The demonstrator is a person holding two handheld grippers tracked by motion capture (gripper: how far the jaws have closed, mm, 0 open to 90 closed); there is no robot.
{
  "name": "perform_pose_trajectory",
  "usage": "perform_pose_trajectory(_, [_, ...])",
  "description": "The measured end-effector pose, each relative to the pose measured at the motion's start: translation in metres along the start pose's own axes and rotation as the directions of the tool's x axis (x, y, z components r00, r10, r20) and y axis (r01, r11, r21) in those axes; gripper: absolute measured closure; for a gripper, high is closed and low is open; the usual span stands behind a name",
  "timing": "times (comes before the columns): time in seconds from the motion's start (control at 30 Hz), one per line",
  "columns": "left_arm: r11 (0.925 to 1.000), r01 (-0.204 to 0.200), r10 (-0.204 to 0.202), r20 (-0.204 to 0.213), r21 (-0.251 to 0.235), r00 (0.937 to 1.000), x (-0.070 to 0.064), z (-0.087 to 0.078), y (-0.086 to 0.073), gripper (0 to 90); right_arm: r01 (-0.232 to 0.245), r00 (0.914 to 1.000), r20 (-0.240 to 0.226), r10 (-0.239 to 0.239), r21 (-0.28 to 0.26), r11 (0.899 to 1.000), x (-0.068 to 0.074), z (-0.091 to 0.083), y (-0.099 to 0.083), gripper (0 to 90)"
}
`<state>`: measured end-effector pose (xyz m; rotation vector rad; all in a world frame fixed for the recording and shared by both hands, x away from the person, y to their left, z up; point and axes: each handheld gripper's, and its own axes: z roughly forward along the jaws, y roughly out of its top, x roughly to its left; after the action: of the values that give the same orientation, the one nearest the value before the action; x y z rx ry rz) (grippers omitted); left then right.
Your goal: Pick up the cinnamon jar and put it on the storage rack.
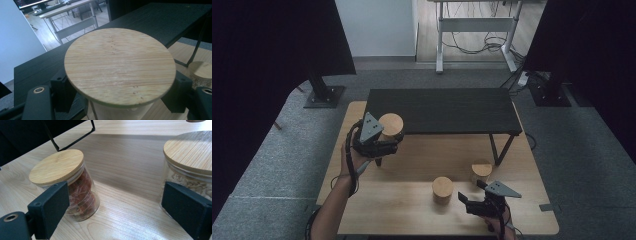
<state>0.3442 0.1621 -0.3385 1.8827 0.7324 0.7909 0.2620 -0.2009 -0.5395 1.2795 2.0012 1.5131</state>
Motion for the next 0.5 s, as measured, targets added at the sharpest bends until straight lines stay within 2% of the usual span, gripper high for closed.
perform_pose_trajectory(0.5, [0.9999,0.009,-0.009,0.000,-0.012,1.0000,0.0016,-0.0039,-0.0043,25.0,0.007,1.0000,0.001,-0.007,0.014,1.000,0.0008,0.0019,-0.0010,7.1])
